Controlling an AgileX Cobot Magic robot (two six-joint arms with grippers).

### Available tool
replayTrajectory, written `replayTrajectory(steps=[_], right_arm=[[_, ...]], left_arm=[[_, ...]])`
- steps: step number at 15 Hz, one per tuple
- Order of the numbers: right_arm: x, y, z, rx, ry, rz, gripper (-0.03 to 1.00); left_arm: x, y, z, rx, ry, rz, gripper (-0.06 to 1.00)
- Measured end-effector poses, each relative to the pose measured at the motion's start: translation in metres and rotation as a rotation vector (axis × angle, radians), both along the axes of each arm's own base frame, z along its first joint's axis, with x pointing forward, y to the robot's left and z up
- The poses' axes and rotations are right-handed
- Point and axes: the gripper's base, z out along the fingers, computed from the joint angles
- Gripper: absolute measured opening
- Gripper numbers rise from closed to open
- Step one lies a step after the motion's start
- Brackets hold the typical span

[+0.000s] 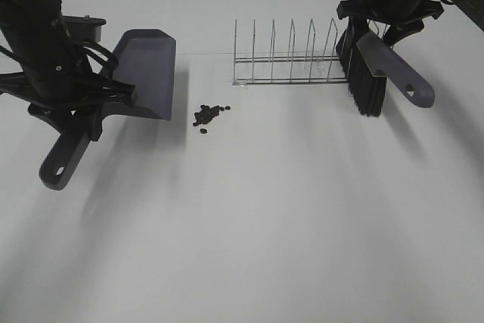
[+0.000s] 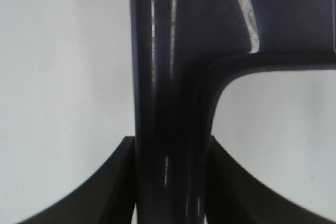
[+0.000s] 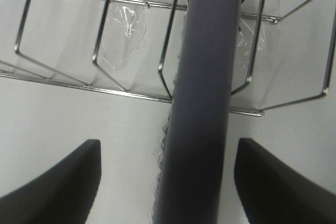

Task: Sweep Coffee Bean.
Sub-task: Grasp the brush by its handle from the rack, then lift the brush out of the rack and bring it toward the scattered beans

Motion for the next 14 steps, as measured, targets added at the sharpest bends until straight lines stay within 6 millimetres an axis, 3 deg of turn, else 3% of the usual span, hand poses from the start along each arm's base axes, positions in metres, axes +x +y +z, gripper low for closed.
replayTrajectory(steps=[4,6,7,8,12,14], right_arm=[[0.005,-0.004,-0.027,-0.039,0.023,-0.03,0.57],[0.006,-0.005,-0.028,-0.042,0.006,-0.04,0.43],[0.007,-0.005,-0.027,-0.041,0.001,-0.041,0.31],[0.007,-0.005,-0.027,-0.04,-0.002,-0.045,0.28],[0.003,-0.005,-0.024,-0.043,0.036,-0.047,0.28],[0.001,-0.005,-0.014,-0.044,0.04,-0.048,0.28]], left_arm=[[0.0,0.0,0.0,-0.003,0.001,0.002,0.32],[0.0,0.0,0.0,-0.003,0.001,0.002,0.32],[0.0,0.0,0.0,-0.004,0.002,0.002,0.32],[0.0,0.0,0.0,-0.005,0.002,0.003,0.32],[0.0,0.0,0.0,-0.005,0.002,0.003,0.32],[0.0,0.0,0.0,-0.005,0.002,0.003,0.32]])
